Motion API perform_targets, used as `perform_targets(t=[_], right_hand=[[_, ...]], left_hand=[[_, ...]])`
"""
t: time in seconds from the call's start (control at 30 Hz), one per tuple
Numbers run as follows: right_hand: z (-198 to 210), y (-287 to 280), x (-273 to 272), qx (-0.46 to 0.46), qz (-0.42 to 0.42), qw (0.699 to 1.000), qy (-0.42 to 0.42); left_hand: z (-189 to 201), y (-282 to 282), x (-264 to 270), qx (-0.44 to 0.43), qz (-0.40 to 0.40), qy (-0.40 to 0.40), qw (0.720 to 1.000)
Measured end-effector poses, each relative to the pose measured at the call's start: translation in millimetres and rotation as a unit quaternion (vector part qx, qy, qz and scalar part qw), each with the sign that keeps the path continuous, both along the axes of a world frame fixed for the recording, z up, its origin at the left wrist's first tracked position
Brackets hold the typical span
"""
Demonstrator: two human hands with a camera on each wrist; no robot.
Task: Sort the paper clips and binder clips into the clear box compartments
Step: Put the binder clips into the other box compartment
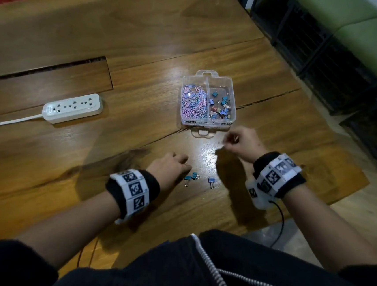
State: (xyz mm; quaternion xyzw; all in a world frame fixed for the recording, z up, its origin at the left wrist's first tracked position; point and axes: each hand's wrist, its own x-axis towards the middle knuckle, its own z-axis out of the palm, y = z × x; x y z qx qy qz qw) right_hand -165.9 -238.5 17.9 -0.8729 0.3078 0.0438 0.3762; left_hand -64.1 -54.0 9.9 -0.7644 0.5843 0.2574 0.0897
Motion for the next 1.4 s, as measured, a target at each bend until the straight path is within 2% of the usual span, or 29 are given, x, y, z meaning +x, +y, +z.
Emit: perform_targets(t=[0.13, 0.23, 0.33, 0.4, 0.47, 0.53, 0.6, 0.83, 0.93, 1.2, 1.4], right_hand=[[21, -22, 33, -0.013, -0.094, 0.991, -0.092], [25, -30, 54, -0.018, -0.116, 0.987, -0.109], [19, -18, 57, -0.036, -0.101, 0.99, -0.091], [12, 2, 43, -0.066, -0.061, 0.994, -0.065], [0, 30, 20, -0.045, -0.003, 0.999, 0.018], [-12, 61, -3, -0.013, 0.029, 0.991, 0.126], [-18, 85, -18, -0.03, 0.044, 0.984, 0.168], [-25, 116, -7, -0.118, 0.058, 0.988, 0.086], [-27, 111, -2, -0.111, 0.067, 0.99, 0.063], [-27, 74, -11, -0.019, 0.091, 0.99, 0.102], [-22, 61, -19, -0.046, 0.122, 0.984, 0.121]], left_hand=[[-9, 10, -9, -0.016, 0.014, -0.003, 1.0], [-10, 12, -8, -0.037, 0.046, 0.01, 0.998], [-8, 13, -4, -0.043, 0.082, 0.029, 0.995], [-6, 13, -1, -0.039, 0.121, 0.052, 0.991], [-5, 14, 2, -0.035, 0.169, 0.08, 0.982], [-7, 14, 4, -0.036, 0.202, 0.097, 0.974], [-9, 14, 3, -0.038, 0.224, 0.11, 0.968], [-12, 9, 3, -0.058, 0.251, 0.114, 0.96], [-12, 8, 5, -0.073, 0.271, 0.102, 0.954], [-7, -6, 5, -0.105, 0.255, 0.122, 0.953], [9, -44, 3, -0.169, 0.235, 0.151, 0.945]])
